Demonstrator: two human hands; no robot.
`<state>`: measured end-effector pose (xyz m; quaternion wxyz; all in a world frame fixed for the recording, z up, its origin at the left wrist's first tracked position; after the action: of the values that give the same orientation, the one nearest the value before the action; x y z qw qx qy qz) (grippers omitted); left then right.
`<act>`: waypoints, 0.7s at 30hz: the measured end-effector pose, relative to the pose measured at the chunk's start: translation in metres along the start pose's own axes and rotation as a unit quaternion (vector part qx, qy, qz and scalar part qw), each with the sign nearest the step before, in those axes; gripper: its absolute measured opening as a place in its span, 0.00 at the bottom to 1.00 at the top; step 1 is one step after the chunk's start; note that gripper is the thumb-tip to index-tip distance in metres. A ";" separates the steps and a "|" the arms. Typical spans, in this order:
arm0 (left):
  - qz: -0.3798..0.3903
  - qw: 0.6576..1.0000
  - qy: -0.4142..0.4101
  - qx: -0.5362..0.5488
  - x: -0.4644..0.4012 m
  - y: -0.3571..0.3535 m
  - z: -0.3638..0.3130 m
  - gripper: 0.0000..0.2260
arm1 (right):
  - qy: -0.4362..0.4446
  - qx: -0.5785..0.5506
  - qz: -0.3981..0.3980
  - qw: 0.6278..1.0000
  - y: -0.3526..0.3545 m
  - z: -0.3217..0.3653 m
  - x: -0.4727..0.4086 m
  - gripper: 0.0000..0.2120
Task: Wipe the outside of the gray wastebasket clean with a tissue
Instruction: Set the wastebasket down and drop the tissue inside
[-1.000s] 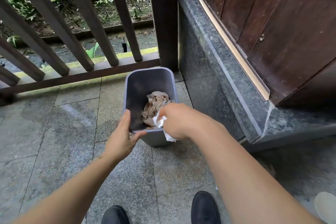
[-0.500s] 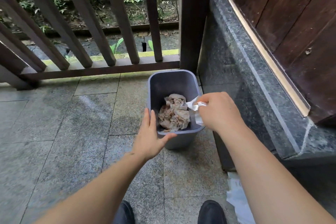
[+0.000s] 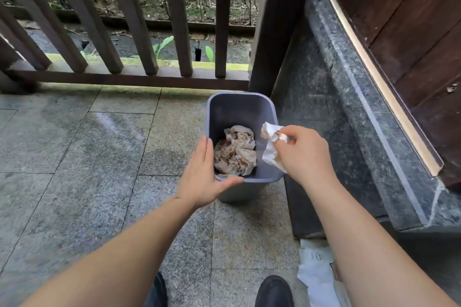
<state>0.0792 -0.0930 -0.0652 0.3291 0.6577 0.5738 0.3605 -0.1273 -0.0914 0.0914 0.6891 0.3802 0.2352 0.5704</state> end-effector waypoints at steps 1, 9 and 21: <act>-0.001 1.000 -0.007 -0.006 -0.003 0.001 -0.001 0.63 | 0.009 -0.002 -0.009 1.000 -0.001 0.002 0.000 0.10; 0.024 1.000 -0.006 0.016 -0.016 0.002 -0.007 0.66 | -0.042 0.038 0.131 0.990 -0.025 -0.011 0.002 0.25; 0.054 0.991 -0.033 -0.121 -0.006 0.018 -0.027 0.54 | -0.077 0.006 0.132 0.988 -0.019 -0.013 0.001 0.24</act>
<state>0.0655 -0.1010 -0.0364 0.4051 0.6548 0.4783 0.4224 -0.1254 -0.0885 0.0680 0.6212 0.4551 0.1326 0.6240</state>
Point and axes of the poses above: each hand's wrist, its own x-axis away from the middle knuckle, its own y-axis out of the back of the hand, z = x × y, the point moved 4 cm from there along -x, towards the middle knuckle, and after that the axes turned 2 degrees about -x, right-handed, at the moved point
